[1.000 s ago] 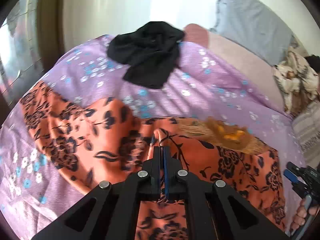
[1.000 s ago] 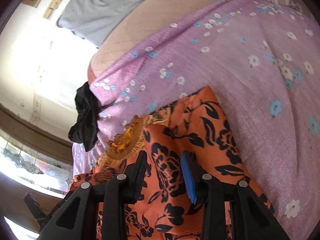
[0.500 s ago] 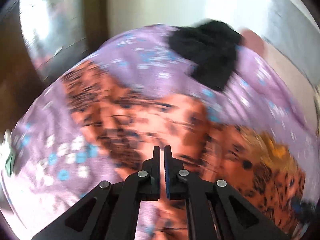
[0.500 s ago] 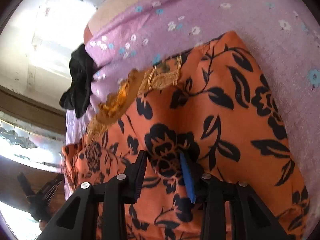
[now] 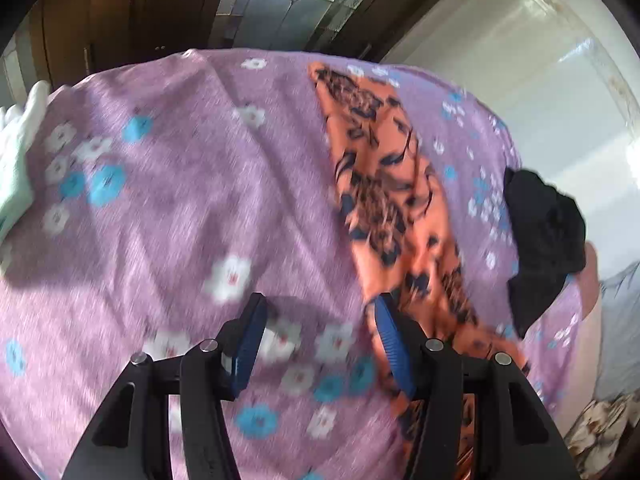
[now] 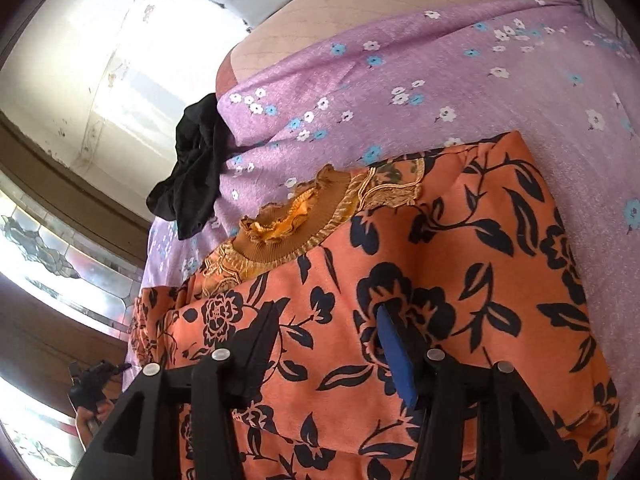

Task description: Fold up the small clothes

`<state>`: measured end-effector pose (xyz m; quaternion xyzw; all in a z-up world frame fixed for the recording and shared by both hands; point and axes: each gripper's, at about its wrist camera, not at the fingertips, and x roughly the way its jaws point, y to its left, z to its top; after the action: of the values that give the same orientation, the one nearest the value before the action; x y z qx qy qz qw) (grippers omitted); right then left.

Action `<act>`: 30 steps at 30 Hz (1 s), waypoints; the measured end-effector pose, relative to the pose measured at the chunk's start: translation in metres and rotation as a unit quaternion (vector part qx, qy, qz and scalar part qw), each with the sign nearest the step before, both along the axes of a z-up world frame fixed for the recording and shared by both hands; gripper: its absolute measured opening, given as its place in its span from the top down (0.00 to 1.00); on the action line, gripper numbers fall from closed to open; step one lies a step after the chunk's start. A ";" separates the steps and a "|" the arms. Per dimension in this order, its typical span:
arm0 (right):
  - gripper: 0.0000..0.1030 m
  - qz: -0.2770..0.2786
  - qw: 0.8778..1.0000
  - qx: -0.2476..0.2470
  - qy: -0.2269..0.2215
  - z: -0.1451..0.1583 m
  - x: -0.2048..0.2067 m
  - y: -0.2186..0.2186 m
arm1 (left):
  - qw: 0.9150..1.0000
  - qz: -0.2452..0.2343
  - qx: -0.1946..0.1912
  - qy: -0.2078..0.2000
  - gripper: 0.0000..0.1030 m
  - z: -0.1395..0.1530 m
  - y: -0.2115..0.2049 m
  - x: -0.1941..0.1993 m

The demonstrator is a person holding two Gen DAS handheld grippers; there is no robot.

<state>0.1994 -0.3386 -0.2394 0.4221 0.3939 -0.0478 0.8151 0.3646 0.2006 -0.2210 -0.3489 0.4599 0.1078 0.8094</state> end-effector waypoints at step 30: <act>0.47 -0.044 0.999 -0.001 -0.029 0.017 -0.015 -0.022 | 0.956 -0.150 0.200 -0.156 0.94 0.115 -0.139 0.040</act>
<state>0.1847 -0.3611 -0.2228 0.4393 0.3509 -0.0722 0.8238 0.4050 0.0613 -0.1061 -0.1197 0.3442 0.0191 0.9310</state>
